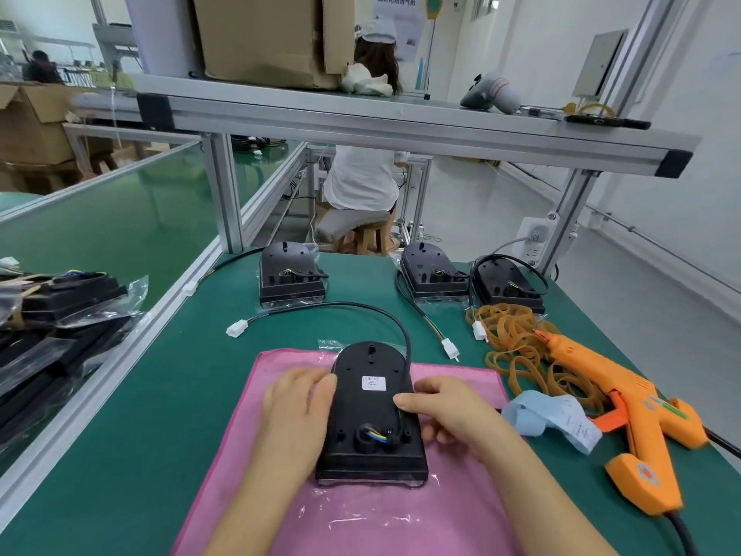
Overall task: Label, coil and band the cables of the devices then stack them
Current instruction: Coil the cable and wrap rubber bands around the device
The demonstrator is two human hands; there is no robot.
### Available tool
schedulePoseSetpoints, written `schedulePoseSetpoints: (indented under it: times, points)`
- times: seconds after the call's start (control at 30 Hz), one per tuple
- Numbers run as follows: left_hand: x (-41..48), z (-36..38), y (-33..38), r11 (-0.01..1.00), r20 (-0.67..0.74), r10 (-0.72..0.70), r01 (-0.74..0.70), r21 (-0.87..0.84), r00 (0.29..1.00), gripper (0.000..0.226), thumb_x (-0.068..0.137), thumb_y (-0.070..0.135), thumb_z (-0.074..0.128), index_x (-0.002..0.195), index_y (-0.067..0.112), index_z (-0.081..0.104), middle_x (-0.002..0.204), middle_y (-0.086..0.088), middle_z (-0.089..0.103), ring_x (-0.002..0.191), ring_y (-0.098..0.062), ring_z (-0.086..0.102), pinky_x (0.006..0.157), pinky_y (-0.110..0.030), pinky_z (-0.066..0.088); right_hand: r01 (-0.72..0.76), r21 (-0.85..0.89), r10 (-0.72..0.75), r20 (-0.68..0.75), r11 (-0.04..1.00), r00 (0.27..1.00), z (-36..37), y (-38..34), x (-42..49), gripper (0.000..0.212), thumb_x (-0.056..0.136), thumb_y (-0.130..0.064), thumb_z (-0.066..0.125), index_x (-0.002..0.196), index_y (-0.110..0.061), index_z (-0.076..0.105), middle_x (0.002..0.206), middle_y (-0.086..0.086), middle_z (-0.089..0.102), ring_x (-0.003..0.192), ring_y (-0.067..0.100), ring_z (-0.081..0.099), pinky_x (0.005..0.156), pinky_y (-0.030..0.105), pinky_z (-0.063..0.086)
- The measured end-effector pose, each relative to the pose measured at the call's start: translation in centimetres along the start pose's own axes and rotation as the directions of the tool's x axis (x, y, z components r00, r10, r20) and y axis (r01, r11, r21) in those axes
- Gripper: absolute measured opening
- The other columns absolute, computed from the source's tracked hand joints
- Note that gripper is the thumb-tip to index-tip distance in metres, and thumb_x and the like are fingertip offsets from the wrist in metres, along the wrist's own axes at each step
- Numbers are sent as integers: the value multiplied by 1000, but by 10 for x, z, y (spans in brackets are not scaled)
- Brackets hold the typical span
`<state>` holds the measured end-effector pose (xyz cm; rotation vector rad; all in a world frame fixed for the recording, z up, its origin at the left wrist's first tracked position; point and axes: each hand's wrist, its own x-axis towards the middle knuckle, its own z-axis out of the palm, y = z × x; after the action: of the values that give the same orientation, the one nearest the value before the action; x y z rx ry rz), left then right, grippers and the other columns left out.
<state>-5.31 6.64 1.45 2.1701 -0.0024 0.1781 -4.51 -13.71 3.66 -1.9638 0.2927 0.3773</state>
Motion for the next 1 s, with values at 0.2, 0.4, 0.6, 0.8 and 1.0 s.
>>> schedulePoseSetpoints:
  times: [0.2, 0.4, 0.6, 0.8, 1.0]
  points:
    - [10, 12, -3, 859, 172, -200, 88, 504, 965, 60, 91, 70, 29, 118, 28, 60, 130, 5, 51, 125, -21, 36, 97, -37, 30, 85, 52, -85, -6, 995, 996, 2, 7, 0, 13, 84, -27, 68, 97, -21, 66, 56, -10, 59, 40, 8, 47, 37, 16, 31]
    - [1, 12, 5, 964, 148, -165, 191, -184, 975, 5, 94, 38, 57, 99, 40, 59, 116, 14, 64, 102, -2, 58, 78, -17, 44, 169, 214, -155, -80, 962, 985, 6, 10, -2, 28, 85, -23, 68, 111, -30, 61, 70, 5, 61, 40, 8, 44, 38, 18, 34]
    - [4, 7, 25, 751, 118, -156, 196, -630, 981, 25, 93, 22, 63, 110, 38, 53, 104, 12, 72, 95, -9, 70, 74, -25, 56, 222, 353, -191, -121, 909, 974, 4, 2, -2, 41, 81, -21, 73, 117, -30, 56, 69, 0, 66, 52, 7, 58, 51, 17, 44]
    - [3, 7, 30, 654, 178, -75, 183, -734, 981, 30, 94, 17, 60, 119, 33, 56, 106, 9, 73, 99, -15, 71, 78, -33, 57, 161, 522, -181, -13, 838, 983, -9, -7, -1, 61, 64, -31, 80, 118, -13, 60, 103, 7, 73, 91, 20, 71, 75, 32, 58]
    - [-1, 9, 30, 683, 282, -17, 217, -697, 959, 33, 94, 16, 58, 122, 32, 52, 108, 9, 73, 98, -11, 70, 71, -20, 55, 145, 600, -199, 25, 787, 980, -18, -13, 1, 48, 63, -36, 72, 104, -10, 68, 101, 15, 73, 85, 26, 70, 75, 38, 55]
